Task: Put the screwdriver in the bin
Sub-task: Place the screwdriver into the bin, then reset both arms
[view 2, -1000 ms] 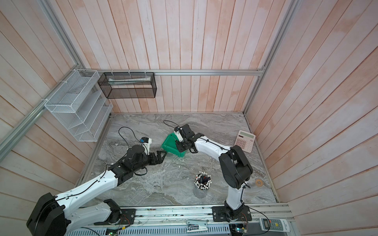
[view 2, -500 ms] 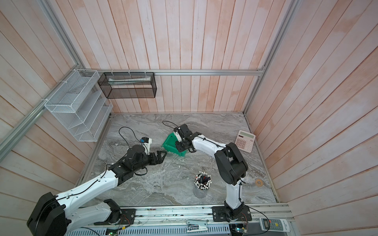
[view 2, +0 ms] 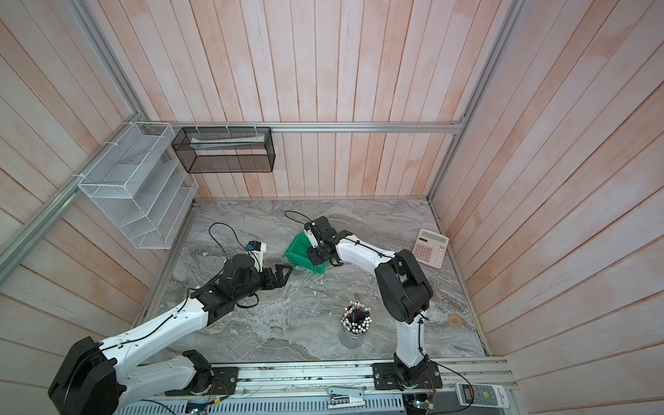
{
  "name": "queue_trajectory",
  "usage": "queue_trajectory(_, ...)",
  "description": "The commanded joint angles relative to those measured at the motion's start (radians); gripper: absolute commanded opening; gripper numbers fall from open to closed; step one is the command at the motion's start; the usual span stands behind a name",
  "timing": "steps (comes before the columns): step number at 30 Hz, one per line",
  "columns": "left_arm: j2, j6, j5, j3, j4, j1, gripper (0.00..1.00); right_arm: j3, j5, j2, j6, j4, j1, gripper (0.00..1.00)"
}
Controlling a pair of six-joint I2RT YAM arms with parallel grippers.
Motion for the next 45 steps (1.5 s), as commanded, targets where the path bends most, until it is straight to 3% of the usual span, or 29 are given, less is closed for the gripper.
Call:
queue_trajectory(1, 0.013, 0.016, -0.011, 0.039, 0.007, 0.006, 1.0, 0.025, 0.011, 0.004, 0.004, -0.008, 0.005, 0.44)
queue_trajectory(6, 0.013, 0.016, -0.011, 0.04, 0.007, 0.008, 1.0, 0.028, 0.007, -0.016, 0.004, -0.001, 0.006, 0.46)
queue_trajectory(15, -0.012, 0.033, -0.023, 0.046, -0.014, 0.04, 1.0, -0.003, 0.021, -0.113, 0.024, 0.048, -0.004, 0.59)
queue_trajectory(17, -0.026, 0.046, -0.027, 0.053, -0.025, 0.064, 1.0, -0.027, 0.013, -0.161, 0.035, 0.082, -0.011, 0.73)
queue_trajectory(20, -0.047, 0.06, -0.03, 0.073, -0.037, 0.122, 1.0, -0.082, 0.015, -0.252, 0.06, 0.164, -0.038, 0.87)
queue_trajectory(21, -0.055, 0.063, -0.031, 0.083, -0.039, 0.145, 1.0, -0.108, 0.02, -0.289, 0.077, 0.2, -0.054, 0.95)
queue_trajectory(23, -0.07, 0.075, -0.05, 0.099, -0.032, 0.182, 1.0, -0.184, 0.025, -0.365, 0.121, 0.284, -0.106, 0.99)
queue_trajectory(27, -0.094, 0.112, -0.202, 0.113, 0.01, 0.227, 1.0, -0.36, 0.029, -0.548, 0.271, 0.474, -0.292, 0.99)
queue_trajectory(29, -0.102, 0.125, -0.31, 0.119, 0.021, 0.246, 1.0, -0.445, 0.095, -0.633, 0.307, 0.546, -0.354, 0.98)
queue_trajectory(32, -0.109, 0.174, -0.5, 0.086, 0.101, 0.278, 1.0, -0.549, 0.295, -0.724, 0.314, 0.61, -0.398, 0.99)
queue_trajectory(37, -0.066, 0.316, -0.749, -0.09, 0.413, 0.37, 1.0, -0.701, 0.694, -0.75, 0.33, 0.678, -0.444, 0.99)
queue_trajectory(40, 0.001, 0.362, -0.8, -0.176, 0.549, 0.436, 1.0, -0.786, 0.838, -0.737, 0.32, 0.74, -0.462, 0.99)
queue_trajectory(45, 0.14, 0.342, -0.757, -0.228, 0.653, 0.541, 1.0, -0.928, 0.937, -0.692, 0.225, 0.99, -0.466, 0.99)
